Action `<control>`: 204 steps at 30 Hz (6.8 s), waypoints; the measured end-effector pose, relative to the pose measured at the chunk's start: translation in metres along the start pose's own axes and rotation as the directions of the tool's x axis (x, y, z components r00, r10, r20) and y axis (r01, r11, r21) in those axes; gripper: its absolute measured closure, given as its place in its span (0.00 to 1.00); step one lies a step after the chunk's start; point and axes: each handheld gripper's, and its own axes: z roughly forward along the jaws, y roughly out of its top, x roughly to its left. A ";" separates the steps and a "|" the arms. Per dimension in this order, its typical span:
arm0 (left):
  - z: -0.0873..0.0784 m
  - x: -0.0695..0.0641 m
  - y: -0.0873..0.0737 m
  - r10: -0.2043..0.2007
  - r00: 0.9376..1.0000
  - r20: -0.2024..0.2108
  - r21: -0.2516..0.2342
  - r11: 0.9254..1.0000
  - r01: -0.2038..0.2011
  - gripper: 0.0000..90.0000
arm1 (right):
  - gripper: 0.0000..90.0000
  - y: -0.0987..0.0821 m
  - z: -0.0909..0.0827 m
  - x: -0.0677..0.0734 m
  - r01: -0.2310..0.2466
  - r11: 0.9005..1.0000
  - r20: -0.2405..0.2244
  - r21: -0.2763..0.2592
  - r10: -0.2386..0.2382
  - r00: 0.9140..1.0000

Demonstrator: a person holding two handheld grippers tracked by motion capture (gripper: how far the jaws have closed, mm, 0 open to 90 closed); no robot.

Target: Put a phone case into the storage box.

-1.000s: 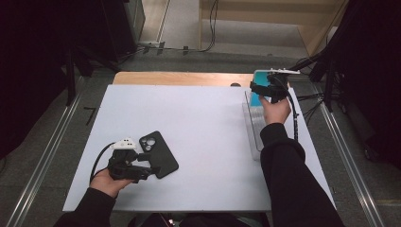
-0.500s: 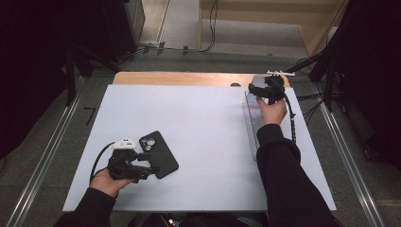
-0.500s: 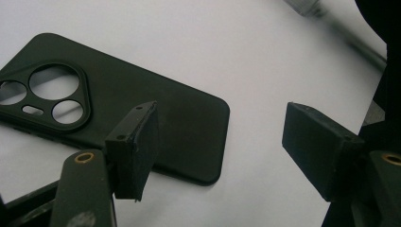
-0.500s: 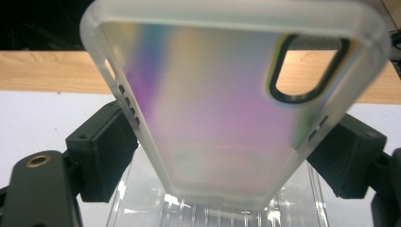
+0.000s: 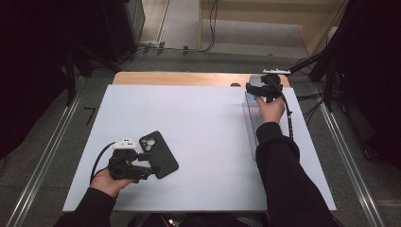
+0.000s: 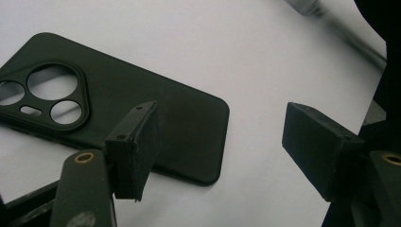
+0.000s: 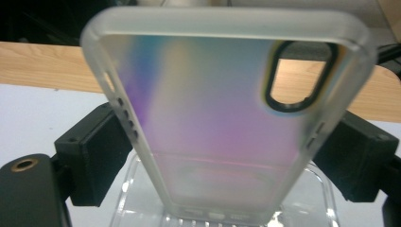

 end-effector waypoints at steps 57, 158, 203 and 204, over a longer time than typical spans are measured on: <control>0.004 0.009 0.013 -0.013 1.000 -0.002 -0.011 1.000 0.013 0.32 | 0.01 -0.026 -0.073 -0.010 -0.005 0.998 -0.190 0.059 0.016 0.982; -0.012 0.063 -0.001 -0.182 0.967 -0.176 -0.026 0.983 0.181 1.00 | 0.15 -0.140 -0.183 0.054 0.363 0.930 -0.624 0.062 -0.248 0.741; 0.066 0.092 0.046 -0.159 0.966 -0.204 0.025 0.986 0.167 1.00 | 0.15 -0.150 -0.181 0.056 0.371 0.926 -0.647 0.066 -0.243 0.723; 0.068 0.092 0.048 -0.151 0.968 -0.202 0.030 0.987 0.160 1.00 | 0.16 -0.151 -0.181 0.056 0.372 0.925 -0.646 0.076 -0.238 0.725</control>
